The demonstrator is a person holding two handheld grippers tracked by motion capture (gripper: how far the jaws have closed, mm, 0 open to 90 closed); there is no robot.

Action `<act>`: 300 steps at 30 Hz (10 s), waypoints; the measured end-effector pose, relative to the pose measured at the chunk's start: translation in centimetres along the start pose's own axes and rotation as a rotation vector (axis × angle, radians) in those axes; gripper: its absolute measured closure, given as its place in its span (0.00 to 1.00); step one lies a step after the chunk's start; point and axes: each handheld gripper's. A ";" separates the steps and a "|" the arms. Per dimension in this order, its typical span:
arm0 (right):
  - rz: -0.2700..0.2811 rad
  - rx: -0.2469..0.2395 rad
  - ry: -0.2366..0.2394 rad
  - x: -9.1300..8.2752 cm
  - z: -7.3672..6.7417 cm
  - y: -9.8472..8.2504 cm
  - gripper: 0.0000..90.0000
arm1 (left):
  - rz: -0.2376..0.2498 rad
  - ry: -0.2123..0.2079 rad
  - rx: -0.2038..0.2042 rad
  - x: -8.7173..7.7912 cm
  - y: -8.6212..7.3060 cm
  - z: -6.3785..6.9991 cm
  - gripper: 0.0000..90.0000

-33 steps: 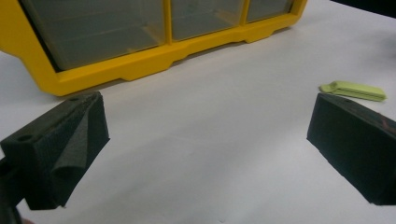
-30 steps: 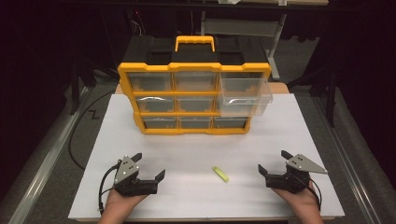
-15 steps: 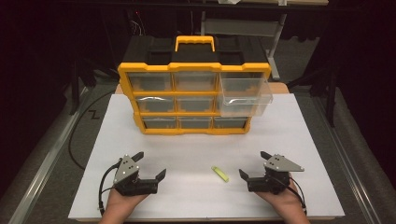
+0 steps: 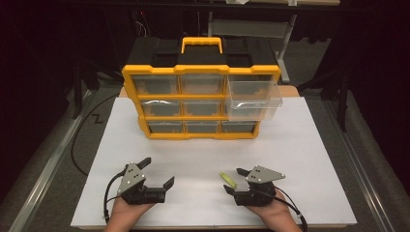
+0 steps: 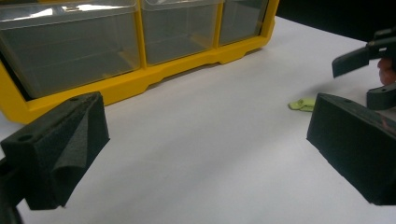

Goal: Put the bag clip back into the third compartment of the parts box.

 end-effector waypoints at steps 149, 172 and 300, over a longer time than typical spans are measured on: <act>-0.574 -0.225 0.185 -1.2 6.3 5.0 0.88 | 0.011 -0.042 0.010 -0.3 0.1 0.0 0.00; -0.600 -0.252 0.211 -5.9 9.8 8.3 0.88 | 0.017 -0.020 0.011 -0.1 0.1 -0.1 0.00; -0.538 -0.415 0.147 -5.3 9.9 32.5 0.88 | -0.011 -0.076 0.014 0.4 0.0 -0.1 0.01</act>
Point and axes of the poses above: each handheld gripper's, and its own axes: x roughly forward along the jaws, y roughly out of its top, z roughly to its right, and after that the axes turned 10 degrees about -y, right-handed
